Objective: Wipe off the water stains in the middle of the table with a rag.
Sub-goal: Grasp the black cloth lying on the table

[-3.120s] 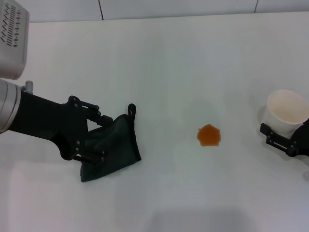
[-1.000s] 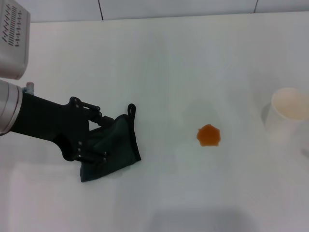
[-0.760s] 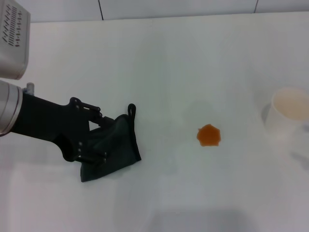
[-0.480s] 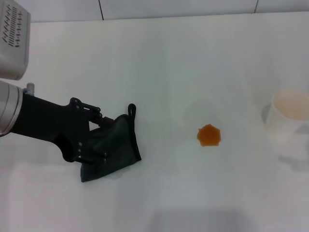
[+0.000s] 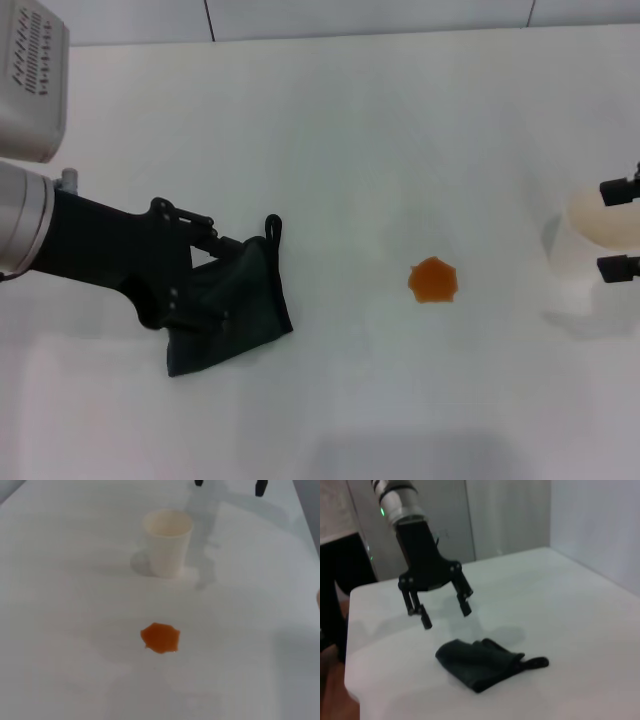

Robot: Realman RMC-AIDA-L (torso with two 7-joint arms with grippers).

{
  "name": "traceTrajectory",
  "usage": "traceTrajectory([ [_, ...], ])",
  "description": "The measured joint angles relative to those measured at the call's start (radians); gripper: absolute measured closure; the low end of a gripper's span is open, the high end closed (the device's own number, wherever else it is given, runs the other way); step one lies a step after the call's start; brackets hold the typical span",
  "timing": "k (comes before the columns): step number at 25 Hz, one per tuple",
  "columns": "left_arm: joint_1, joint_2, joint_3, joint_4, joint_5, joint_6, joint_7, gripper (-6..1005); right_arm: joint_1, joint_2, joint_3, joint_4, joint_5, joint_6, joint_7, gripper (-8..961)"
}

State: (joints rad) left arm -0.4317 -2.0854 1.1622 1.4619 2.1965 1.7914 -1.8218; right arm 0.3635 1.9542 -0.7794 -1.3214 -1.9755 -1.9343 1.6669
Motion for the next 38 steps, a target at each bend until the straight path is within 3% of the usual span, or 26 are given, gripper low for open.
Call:
traceTrajectory([
  [3, 0.007, -0.001, -0.006, 0.001, -0.028, -0.021, -0.013, 283, 0.011, 0.012, 0.000, -0.004, -0.034, 0.002, 0.002, 95],
  [8, 0.010, 0.004, -0.043, 0.021, -0.031, -0.029, -0.087, 284, 0.012, 0.014, 0.010, -0.007, -0.039, 0.010, 0.000, 95],
  [18, -0.107, 0.007, -0.067, 0.033, 0.286, 0.077, -0.246, 284, 0.017, 0.020, 0.001, -0.012, -0.039, 0.034, -0.011, 96],
  [26, -0.165, 0.002, -0.001, -0.080, 0.379, 0.005, -0.254, 284, 0.025, 0.033, -0.023, -0.013, -0.044, 0.044, -0.016, 96],
  [32, -0.206, 0.002, 0.052, -0.224, 0.393, -0.109, -0.261, 284, 0.026, 0.037, -0.025, -0.011, -0.045, 0.046, -0.016, 96],
  [38, -0.232, -0.001, 0.090, -0.292, 0.391, -0.154, -0.294, 285, 0.025, 0.042, -0.037, -0.011, -0.048, 0.067, -0.016, 96],
])
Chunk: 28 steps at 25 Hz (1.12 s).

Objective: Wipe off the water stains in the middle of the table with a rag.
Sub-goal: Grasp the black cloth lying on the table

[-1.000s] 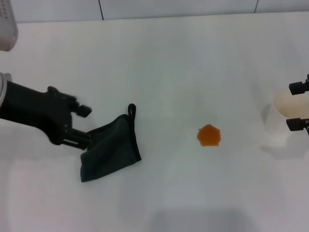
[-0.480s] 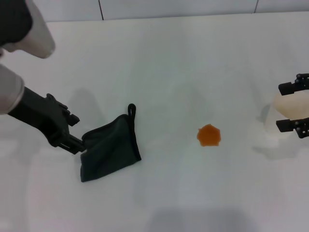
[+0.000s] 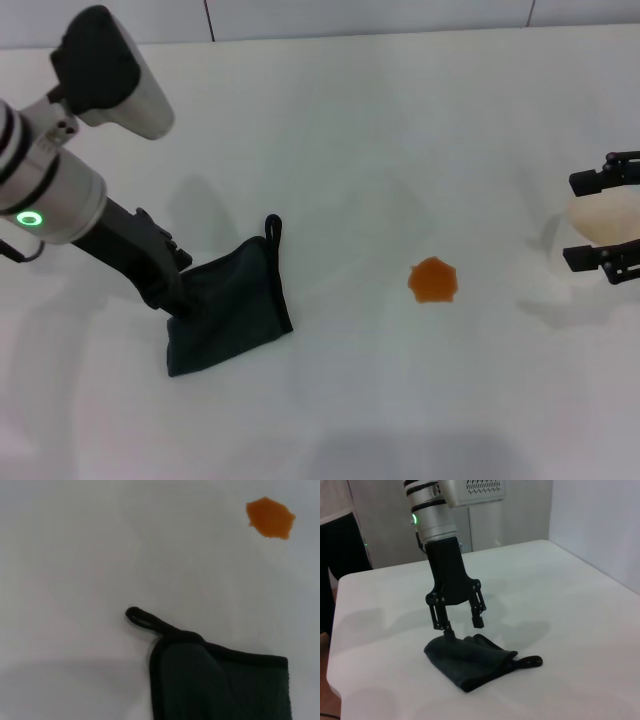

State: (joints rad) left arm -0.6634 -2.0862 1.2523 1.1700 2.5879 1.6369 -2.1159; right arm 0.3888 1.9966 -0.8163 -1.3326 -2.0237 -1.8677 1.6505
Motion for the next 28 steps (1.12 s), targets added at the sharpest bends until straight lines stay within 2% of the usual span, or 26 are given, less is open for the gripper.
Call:
traceTrajectory([
  [10, -0.014, 0.000, 0.170, -0.008, 0.005, -0.054, -0.128, 285, -0.007, 0.001, -0.017, 0.004, -0.002, 0.016, -0.012, 96],
  [15, -0.015, 0.001, 0.185, -0.013, 0.005, -0.073, -0.136, 290, -0.009, 0.001, -0.018, 0.009, -0.006, 0.017, -0.021, 96],
  [21, -0.039, -0.001, 0.221, -0.067, 0.005, -0.106, -0.147, 455, -0.010, 0.001, -0.018, 0.013, -0.014, 0.021, -0.034, 96],
  [28, -0.055, 0.000, 0.260, -0.075, 0.007, -0.126, -0.173, 671, -0.009, 0.002, -0.023, 0.020, -0.020, 0.033, -0.049, 96],
])
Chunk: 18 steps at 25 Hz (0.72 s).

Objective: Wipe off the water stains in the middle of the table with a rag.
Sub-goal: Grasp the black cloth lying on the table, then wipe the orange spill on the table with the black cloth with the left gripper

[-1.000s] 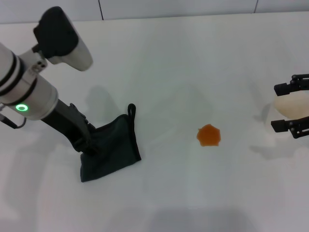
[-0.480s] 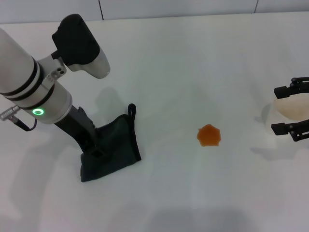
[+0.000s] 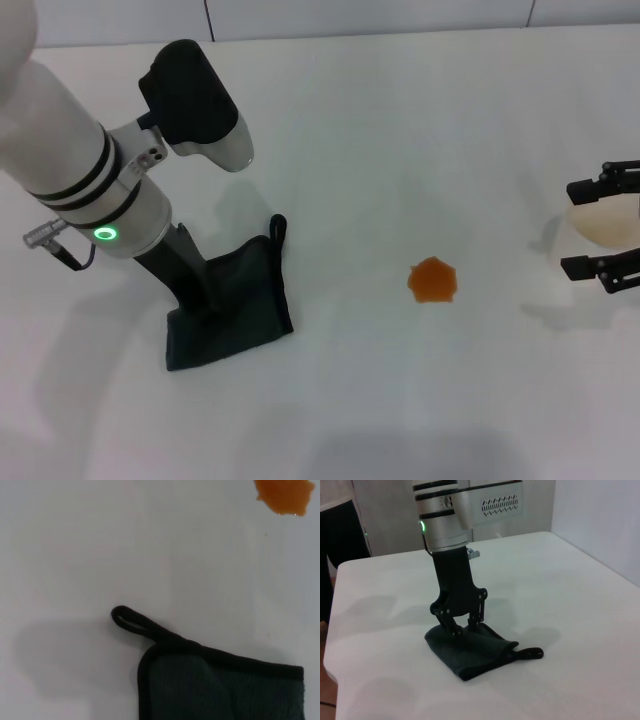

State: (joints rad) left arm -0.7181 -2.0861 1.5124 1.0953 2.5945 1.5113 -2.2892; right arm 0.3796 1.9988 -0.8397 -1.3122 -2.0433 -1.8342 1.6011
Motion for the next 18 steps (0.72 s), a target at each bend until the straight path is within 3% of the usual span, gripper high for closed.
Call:
traceTrajectory([
  [14, -0.045, 0.002, 0.012, -0.080, 0.005, -0.052, -0.096, 890, 0.001, 0.000, 0.001, 0.009, -0.005, 0.009, -0.006, 97],
  [18, -0.057, 0.002, 0.012, -0.084, 0.006, -0.098, -0.131, 900, 0.001, 0.000, 0.003, 0.013, -0.005, 0.010, -0.011, 97],
])
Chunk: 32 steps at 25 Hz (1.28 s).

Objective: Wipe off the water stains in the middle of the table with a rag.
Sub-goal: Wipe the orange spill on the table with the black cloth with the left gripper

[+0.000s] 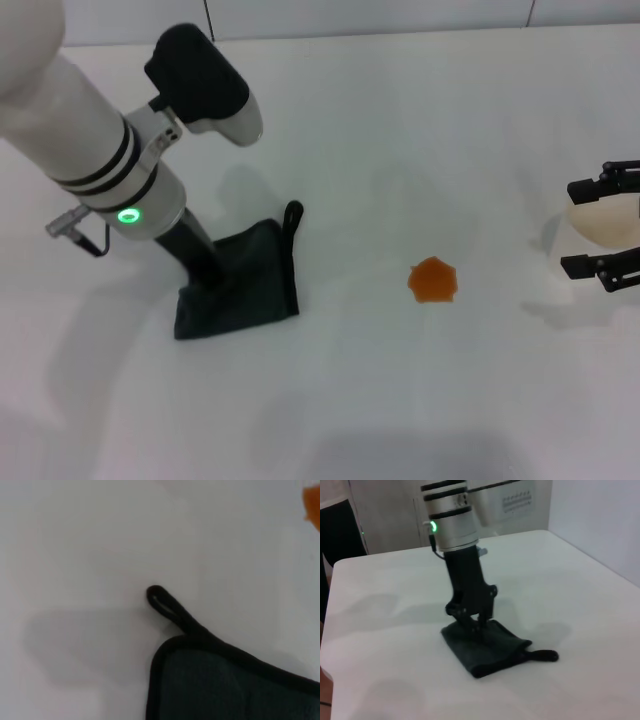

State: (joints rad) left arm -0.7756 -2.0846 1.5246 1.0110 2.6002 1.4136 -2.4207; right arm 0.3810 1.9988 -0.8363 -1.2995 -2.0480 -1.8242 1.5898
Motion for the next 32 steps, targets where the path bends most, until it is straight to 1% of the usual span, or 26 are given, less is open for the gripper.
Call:
traceTrajectory([
  [5, -0.050, 0.003, -0.006, -0.048, 0.002, -0.079, -0.045, 900, 0.006, 0.000, -0.003, 0.002, 0.000, 0.004, -0.002, 97],
  [12, -0.196, -0.001, -0.006, -0.220, -0.015, -0.195, -0.067, 900, 0.009, 0.000, -0.009, 0.004, 0.000, 0.008, -0.004, 97],
  [15, -0.246, -0.004, 0.005, -0.265, -0.047, -0.221, -0.071, 899, 0.012, 0.001, -0.019, 0.004, 0.000, 0.010, -0.004, 97],
  [17, -0.260, -0.006, 0.020, -0.272, -0.068, -0.225, -0.075, 899, 0.017, 0.002, -0.025, 0.008, 0.000, 0.012, -0.004, 97],
  [19, -0.275, -0.007, 0.060, -0.274, -0.095, -0.228, -0.093, 899, 0.022, 0.003, -0.030, 0.014, 0.000, 0.014, -0.004, 97],
  [24, -0.303, -0.010, 0.202, -0.271, -0.185, -0.252, -0.133, 899, 0.024, 0.003, -0.032, 0.017, 0.001, 0.012, -0.004, 97],
  [31, -0.329, -0.015, 0.276, -0.266, -0.254, -0.282, -0.142, 900, 0.024, 0.003, -0.033, 0.017, 0.006, 0.008, -0.002, 97],
  [32, -0.334, -0.015, 0.299, -0.265, -0.273, -0.290, -0.142, 900, 0.023, 0.003, -0.033, 0.017, 0.004, 0.010, -0.001, 97],
])
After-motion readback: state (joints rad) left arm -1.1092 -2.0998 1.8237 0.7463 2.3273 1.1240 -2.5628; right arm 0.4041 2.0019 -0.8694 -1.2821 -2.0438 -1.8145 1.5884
